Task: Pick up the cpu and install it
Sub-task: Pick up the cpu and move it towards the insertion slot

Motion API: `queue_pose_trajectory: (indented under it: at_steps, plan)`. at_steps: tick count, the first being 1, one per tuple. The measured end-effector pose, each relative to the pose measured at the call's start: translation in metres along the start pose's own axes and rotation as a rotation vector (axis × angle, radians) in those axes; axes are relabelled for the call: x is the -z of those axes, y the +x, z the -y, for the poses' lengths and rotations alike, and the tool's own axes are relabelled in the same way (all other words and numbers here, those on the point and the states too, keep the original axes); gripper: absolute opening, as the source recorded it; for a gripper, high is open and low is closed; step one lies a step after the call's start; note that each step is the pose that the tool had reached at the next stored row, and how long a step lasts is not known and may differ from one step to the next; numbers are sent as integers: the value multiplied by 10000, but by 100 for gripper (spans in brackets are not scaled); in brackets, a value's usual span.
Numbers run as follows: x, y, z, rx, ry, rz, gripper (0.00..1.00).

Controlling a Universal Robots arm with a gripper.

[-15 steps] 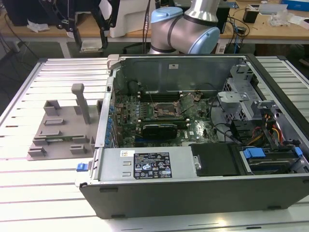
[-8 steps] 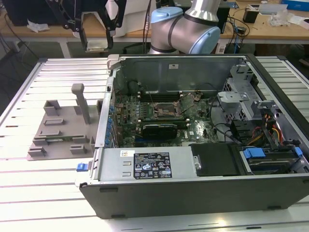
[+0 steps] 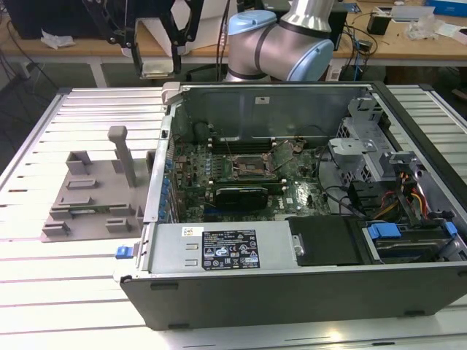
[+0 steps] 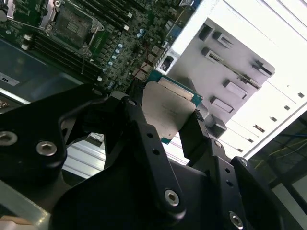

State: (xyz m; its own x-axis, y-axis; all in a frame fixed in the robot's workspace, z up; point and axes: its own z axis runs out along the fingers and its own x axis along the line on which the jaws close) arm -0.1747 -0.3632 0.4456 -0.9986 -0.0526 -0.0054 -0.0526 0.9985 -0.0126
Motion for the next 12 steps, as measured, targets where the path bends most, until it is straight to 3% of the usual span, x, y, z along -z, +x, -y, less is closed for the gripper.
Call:
queue_pose_trajectory:
  at_steps: [12]
  plan:
    - [-2, -202, 11, -1, 0, -4, 54]
